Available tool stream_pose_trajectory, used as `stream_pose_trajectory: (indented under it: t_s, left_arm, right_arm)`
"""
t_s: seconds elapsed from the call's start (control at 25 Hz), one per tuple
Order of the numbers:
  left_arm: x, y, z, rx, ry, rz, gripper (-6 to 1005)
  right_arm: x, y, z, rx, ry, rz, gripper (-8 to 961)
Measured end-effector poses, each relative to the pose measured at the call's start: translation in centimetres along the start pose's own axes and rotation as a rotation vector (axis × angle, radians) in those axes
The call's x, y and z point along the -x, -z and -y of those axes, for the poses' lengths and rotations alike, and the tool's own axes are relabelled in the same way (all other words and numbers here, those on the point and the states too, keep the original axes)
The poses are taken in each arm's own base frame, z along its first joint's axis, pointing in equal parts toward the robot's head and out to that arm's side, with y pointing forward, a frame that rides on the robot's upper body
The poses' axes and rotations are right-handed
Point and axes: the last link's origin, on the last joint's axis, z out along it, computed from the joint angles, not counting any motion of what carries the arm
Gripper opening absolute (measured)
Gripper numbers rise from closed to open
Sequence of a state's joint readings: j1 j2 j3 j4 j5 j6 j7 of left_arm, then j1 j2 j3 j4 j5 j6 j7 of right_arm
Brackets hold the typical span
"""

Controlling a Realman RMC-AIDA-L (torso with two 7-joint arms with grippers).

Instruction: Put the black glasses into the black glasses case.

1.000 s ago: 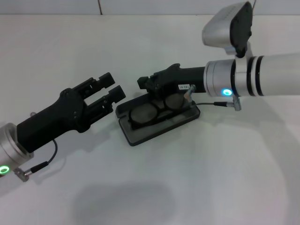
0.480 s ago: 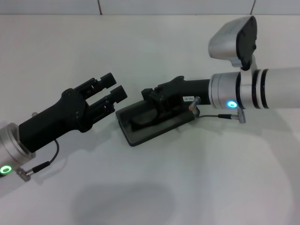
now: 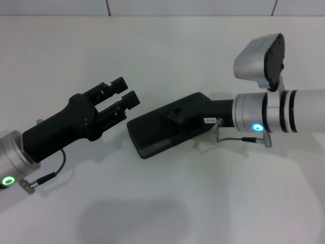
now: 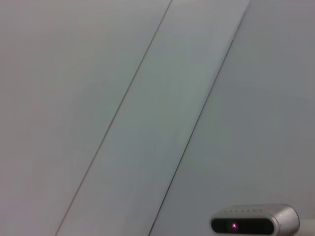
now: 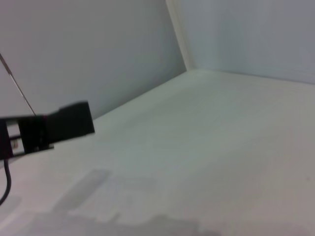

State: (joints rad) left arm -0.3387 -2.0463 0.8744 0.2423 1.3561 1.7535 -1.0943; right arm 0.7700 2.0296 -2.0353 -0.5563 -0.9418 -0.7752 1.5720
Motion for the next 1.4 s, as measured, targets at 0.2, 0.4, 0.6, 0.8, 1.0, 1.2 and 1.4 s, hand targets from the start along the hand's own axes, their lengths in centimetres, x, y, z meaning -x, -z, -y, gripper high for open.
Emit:
stream_pose_trajectory:
  t_s: [0.2, 0.4, 0.6, 0.8, 1.0, 1.2, 1.4]
  left_arm:
    - [0.0, -0.2, 0.1, -0.003, 0.001, 0.004, 730]
    - [0.0, -0.2, 0.1, -0.003, 0.001, 0.004, 736]
    - [-0.3, 0.0, 0.2, 0.001, -0.002, 0.004, 742]
    - [-1.0, 0.8, 0.6, 0.001, 0.014, 0.013, 747]
    - [-2.3, 1.2, 0.5, 0.078, 0.031, 0.09, 753]
    - [-2.8, 1.5, 0.0, 0.156, 0.001, 0.183, 759]
    - [-3.0, 2.0, -0.2, 0.183, -0.027, 0.206, 870]
  right_arm:
    - [-0.6, 0.3, 0.0, -0.006, 0.001, 0.001, 0]
    - [-0.7, 0.5, -0.2, 0.001, -0.007, 0.031, 0]
    - [0.5, 2.0, -0.2, 0.053, -0.004, 0.154, 0]
    - [1.5, 6.1, 0.9, 0.126, 0.001, 0.303, 28]
    - [0.5, 11.2, 1.2, 0.205, 0.101, 0.342, 146]
    - [-0.8, 15.6, -0.3, 0.39, 0.244, 0.289, 335]
    - [-1.7, 17.9, -1.4, 0.48, 0.26, 0.308, 469]
